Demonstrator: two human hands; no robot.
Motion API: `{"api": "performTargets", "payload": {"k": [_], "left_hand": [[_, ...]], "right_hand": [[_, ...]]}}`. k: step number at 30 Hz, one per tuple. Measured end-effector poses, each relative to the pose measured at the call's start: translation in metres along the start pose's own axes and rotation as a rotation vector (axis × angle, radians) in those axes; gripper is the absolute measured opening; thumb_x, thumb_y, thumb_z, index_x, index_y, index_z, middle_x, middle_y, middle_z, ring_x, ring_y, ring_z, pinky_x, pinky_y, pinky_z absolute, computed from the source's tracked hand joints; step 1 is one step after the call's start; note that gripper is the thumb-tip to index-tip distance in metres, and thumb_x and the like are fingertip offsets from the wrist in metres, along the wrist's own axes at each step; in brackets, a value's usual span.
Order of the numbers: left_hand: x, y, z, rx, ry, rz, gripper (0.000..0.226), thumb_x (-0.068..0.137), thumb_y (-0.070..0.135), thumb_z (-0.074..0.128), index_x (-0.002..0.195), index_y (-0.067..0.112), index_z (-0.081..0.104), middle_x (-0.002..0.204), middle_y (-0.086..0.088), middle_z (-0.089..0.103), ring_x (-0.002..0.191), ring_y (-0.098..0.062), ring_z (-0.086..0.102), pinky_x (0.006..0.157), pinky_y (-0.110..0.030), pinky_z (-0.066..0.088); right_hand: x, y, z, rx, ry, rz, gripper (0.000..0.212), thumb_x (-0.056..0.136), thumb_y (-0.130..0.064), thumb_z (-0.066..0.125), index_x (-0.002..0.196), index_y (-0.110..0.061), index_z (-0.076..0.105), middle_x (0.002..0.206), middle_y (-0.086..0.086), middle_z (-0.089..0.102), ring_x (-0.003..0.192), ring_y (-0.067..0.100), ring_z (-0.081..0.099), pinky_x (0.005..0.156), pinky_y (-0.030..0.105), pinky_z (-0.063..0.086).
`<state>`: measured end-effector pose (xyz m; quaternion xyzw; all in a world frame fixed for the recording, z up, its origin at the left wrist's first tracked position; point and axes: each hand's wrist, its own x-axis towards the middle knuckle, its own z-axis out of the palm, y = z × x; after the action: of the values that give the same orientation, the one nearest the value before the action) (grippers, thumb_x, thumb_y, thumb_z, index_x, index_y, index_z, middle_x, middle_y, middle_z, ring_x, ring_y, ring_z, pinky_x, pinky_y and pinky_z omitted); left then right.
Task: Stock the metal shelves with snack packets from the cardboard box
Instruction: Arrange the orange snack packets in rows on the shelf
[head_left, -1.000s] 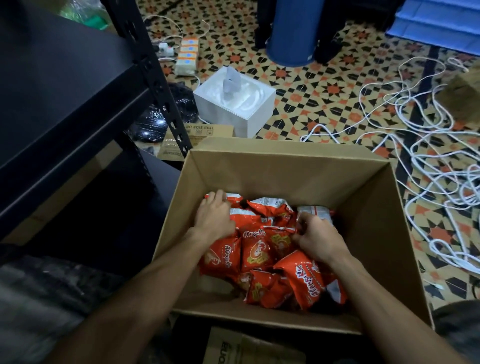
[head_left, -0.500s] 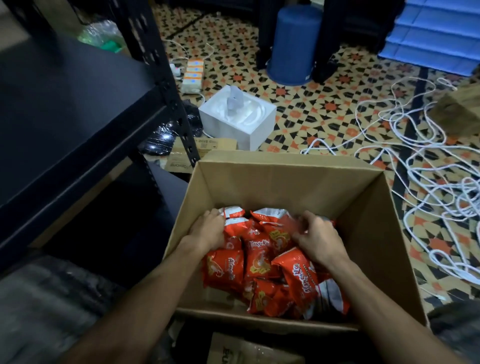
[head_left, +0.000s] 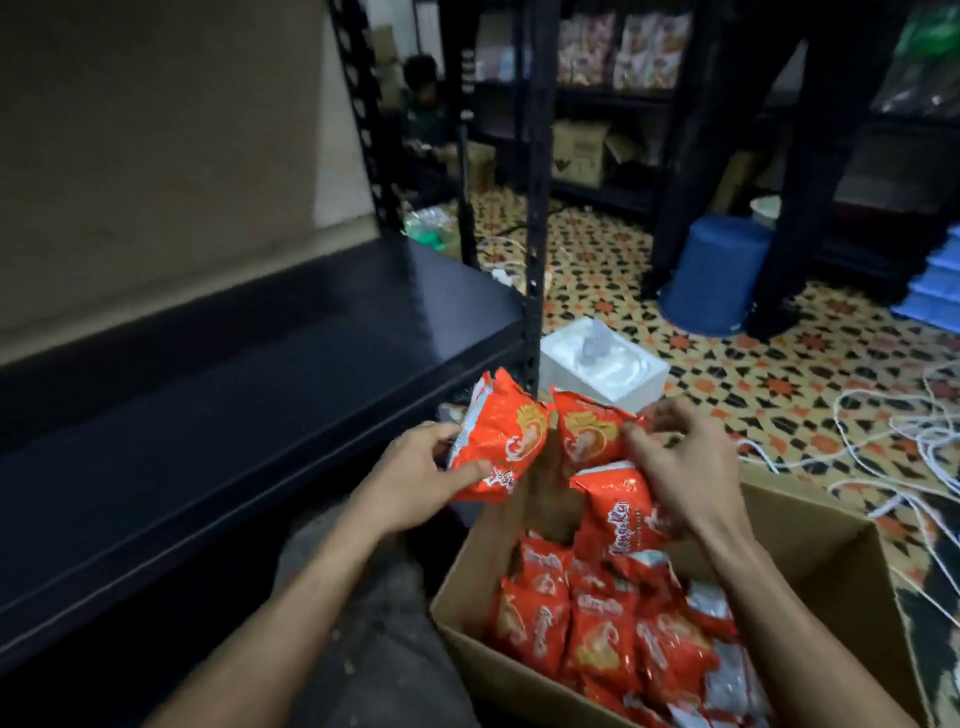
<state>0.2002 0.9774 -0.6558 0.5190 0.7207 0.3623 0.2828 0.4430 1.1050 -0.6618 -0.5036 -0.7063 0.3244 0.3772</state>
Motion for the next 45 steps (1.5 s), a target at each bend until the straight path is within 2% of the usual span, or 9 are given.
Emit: {"api": "performTargets", "payload": {"k": [5,10,20,27,31,34,36,39,45], "left_hand": [[-0.041,0.035,-0.079,-0.275,0.148,0.062,0.019,0.083,0.015,0.075,0.101,0.012,0.074,0.101,-0.001,0.076,0.095,-0.011,0.069,0.090,-0.027,0.054],[-0.089,0.025,-0.160,-0.532,0.449,-0.013,0.039,0.077,0.025,0.070,0.110,0.004,0.071,0.109,-0.015,0.073,0.099,-0.025,0.068,0.094,-0.035,0.052],[-0.175,-0.055,-0.229,-0.516,0.738,-0.245,0.026,0.094,0.039,0.060,0.114,0.025,0.069,0.106,0.005,0.075,0.105,-0.015,0.068,0.096,-0.033,0.049],[-0.212,-0.083,-0.248,-0.496,0.953,-0.302,0.025,0.092,0.040,0.064,0.111,0.024,0.069,0.103,0.006,0.075,0.101,-0.014,0.069,0.088,-0.031,0.052],[-0.215,-0.092,-0.254,-0.428,1.034,-0.335,0.026,0.084,0.046,0.072,0.102,0.029,0.073,0.102,0.011,0.074,0.102,-0.010,0.068,0.094,-0.031,0.051],[-0.218,-0.093,-0.262,-0.368,1.082,-0.348,0.043,0.063,0.069,0.076,0.096,0.041,0.076,0.121,0.006,0.068,0.118,-0.011,0.060,0.106,-0.037,0.044],[-0.220,-0.090,-0.268,-0.431,1.152,-0.257,0.032,0.071,0.059,0.077,0.092,0.034,0.078,0.114,0.005,0.072,0.113,-0.008,0.063,0.102,-0.033,0.046],[-0.228,-0.088,-0.278,-0.515,1.294,-0.165,0.006,0.088,0.029,0.071,0.090,0.025,0.075,0.090,0.011,0.076,0.086,0.000,0.069,0.076,-0.021,0.049],[-0.246,-0.133,-0.312,-0.717,1.361,-0.334,0.023,0.091,0.029,0.068,0.106,0.012,0.063,0.104,-0.010,0.072,0.088,-0.020,0.070,0.080,-0.030,0.055]], "right_hand": [[0.024,-0.093,0.012,0.192,0.022,-0.123,0.013,0.086,-0.023,0.075,0.089,-0.016,0.065,0.085,-0.008,0.065,0.079,0.003,0.060,0.069,0.024,0.044],[0.026,-0.183,0.055,0.457,-0.154,-0.126,0.014,0.084,-0.020,0.077,0.081,-0.015,0.065,0.081,0.009,0.069,0.069,0.019,0.062,0.068,0.035,0.050],[0.002,-0.264,0.197,0.797,-0.608,0.439,0.005,0.090,-0.004,0.061,0.086,-0.005,0.059,0.053,0.005,0.063,0.043,0.015,0.060,0.055,0.033,0.053],[-0.023,-0.281,0.254,0.759,-0.557,0.499,0.026,0.091,-0.001,0.052,0.114,0.002,0.061,0.092,0.012,0.070,0.077,0.025,0.069,0.082,0.048,0.058],[-0.020,-0.287,0.259,0.641,-0.591,0.357,0.039,0.098,-0.029,0.054,0.129,-0.004,0.052,0.115,0.012,0.065,0.104,0.027,0.063,0.087,0.046,0.053],[-0.021,-0.291,0.256,0.320,-0.512,0.135,0.065,0.097,-0.049,0.051,0.141,-0.005,0.036,0.141,0.018,0.048,0.129,0.035,0.045,0.101,0.049,0.043],[-0.027,-0.297,0.249,0.086,-0.432,-0.072,0.068,0.098,-0.051,0.048,0.146,-0.006,0.031,0.149,0.022,0.036,0.138,0.039,0.029,0.108,0.052,0.033],[-0.052,-0.316,0.241,-0.063,-0.393,-0.366,0.059,0.097,-0.046,0.053,0.141,-0.008,0.043,0.145,0.023,0.037,0.137,0.040,0.025,0.110,0.051,0.030],[-0.130,-0.345,0.263,-0.048,-0.513,-0.884,0.027,0.097,-0.031,0.057,0.119,-0.016,0.061,0.126,0.009,0.048,0.121,0.027,0.041,0.105,0.036,0.033]]}}
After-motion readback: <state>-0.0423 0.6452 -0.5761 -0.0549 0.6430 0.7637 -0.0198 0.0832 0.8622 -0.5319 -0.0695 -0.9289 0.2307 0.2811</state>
